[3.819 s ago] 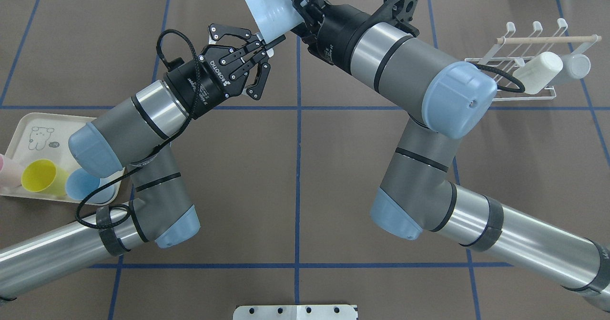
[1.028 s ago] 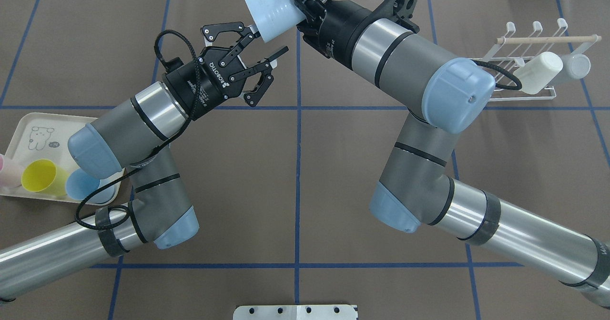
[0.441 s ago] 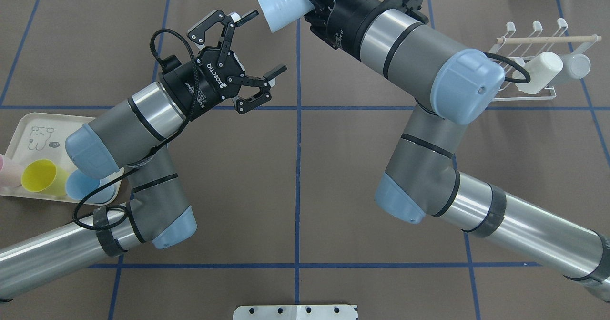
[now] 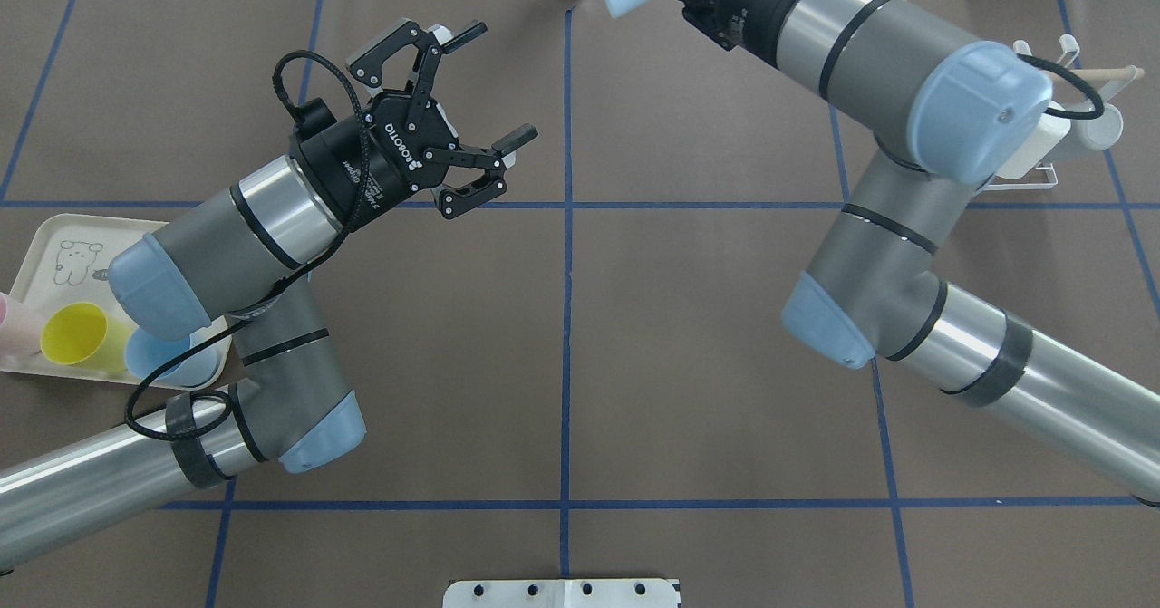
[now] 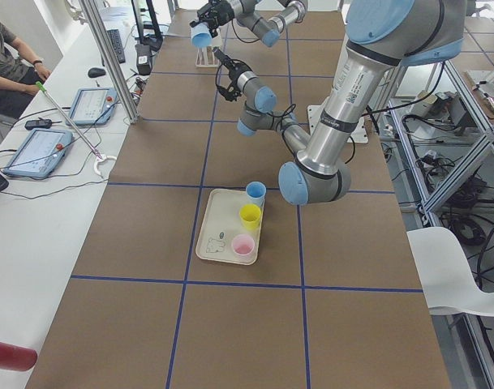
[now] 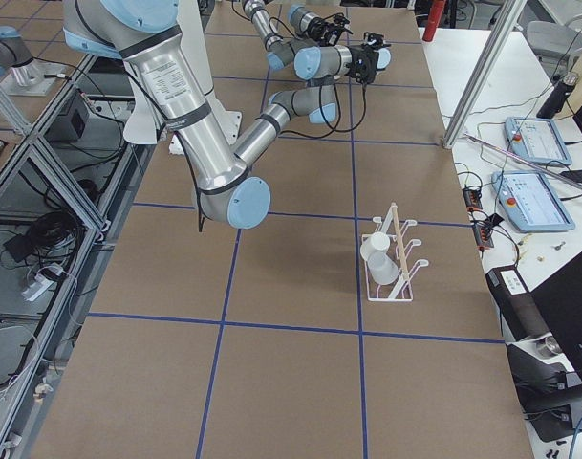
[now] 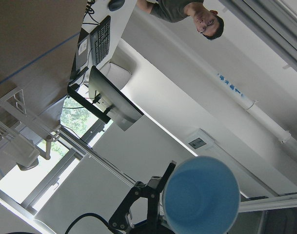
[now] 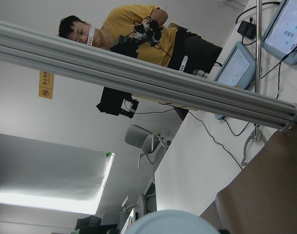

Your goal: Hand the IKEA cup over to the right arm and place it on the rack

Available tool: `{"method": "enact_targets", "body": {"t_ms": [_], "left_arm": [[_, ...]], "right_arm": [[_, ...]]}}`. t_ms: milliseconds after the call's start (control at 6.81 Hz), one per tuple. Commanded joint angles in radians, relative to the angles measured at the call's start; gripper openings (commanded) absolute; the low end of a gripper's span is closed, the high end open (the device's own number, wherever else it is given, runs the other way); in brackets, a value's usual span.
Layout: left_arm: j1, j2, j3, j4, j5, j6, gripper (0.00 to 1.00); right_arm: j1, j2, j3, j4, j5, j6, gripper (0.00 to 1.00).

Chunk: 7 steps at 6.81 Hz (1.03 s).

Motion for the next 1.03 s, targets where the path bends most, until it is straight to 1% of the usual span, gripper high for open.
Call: {"method": "enact_targets", "body": {"t_ms": [0, 147, 294, 441, 587, 734, 881], "left_arm": [[-0.011, 0.061, -0.038, 0.007, -0.039, 0.097, 1.0], [-0.011, 0.078, -0.041, 0.004, -0.039, 0.196, 1.0], [-0.011, 0.106, -0.044, 0.013, -0.038, 0.241, 1.0], [-0.015, 0.144, -0.052, 0.01, -0.039, 0.293, 1.0], [-0.049, 0.199, -0.07, 0.013, -0.082, 0.383, 1.0], [-0.107, 0.25, -0.075, 0.012, -0.163, 0.422, 1.0], [-0.186, 0.294, -0.082, 0.015, -0.264, 0.427, 1.0]], "right_arm": [[0.076, -0.195, 0.03, 0.0, 0.021, -0.178, 0.0], [0.113, -0.285, 0.035, -0.003, 0.021, -0.302, 0.0], [0.142, -0.379, 0.059, -0.016, 0.018, -0.414, 0.0], [0.171, -0.451, 0.062, -0.016, 0.013, -0.535, 0.0], [0.193, -0.494, 0.055, -0.026, -0.01, -0.682, 0.0], [0.201, -0.527, 0.058, -0.045, -0.031, -0.746, 0.0], [0.199, -0.556, 0.055, -0.045, -0.068, -0.819, 0.0]]}}
